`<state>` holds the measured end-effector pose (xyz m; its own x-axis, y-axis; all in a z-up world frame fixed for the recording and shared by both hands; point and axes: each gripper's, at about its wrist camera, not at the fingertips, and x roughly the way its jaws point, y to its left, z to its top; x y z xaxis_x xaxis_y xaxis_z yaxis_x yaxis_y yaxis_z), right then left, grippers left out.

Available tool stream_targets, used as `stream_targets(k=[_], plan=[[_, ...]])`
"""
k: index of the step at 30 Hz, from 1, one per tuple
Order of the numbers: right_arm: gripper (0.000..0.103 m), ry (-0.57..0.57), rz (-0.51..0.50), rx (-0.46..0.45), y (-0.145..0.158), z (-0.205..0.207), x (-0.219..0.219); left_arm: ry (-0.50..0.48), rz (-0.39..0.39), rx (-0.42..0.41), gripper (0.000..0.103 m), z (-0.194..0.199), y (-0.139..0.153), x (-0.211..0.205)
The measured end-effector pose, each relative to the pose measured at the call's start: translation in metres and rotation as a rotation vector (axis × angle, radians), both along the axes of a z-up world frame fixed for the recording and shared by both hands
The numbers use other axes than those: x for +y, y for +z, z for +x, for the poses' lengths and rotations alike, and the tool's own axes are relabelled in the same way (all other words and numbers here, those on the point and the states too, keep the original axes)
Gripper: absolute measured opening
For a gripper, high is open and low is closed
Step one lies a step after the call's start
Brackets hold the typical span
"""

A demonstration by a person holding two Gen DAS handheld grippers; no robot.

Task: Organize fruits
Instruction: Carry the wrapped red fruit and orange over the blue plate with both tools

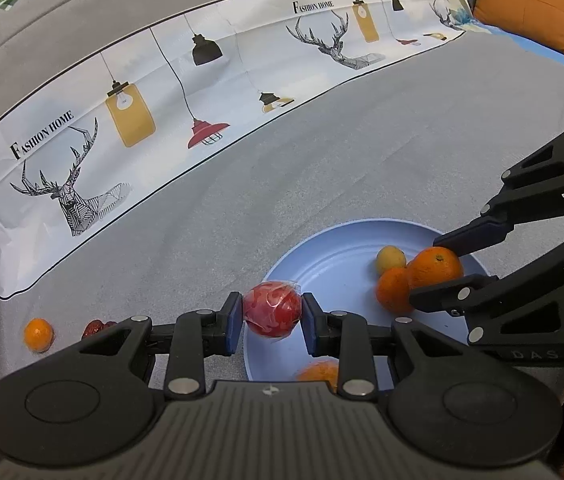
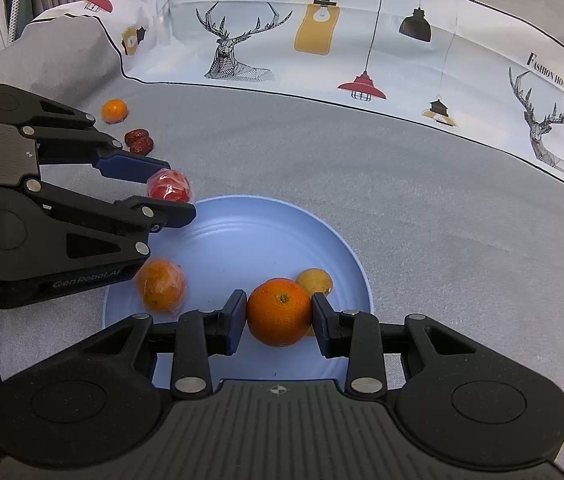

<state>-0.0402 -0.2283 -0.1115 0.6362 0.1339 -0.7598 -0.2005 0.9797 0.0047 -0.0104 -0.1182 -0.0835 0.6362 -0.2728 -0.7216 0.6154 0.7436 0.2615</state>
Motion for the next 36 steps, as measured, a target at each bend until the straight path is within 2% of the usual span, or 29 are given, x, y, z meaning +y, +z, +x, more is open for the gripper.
stream_targets(k=[36], plan=[[0.037,0.001,0.0,0.0,-0.0003,0.0004,0.0007,-0.024,-0.001,-0.008,0.034,-0.0049,0.0003,-0.0045]])
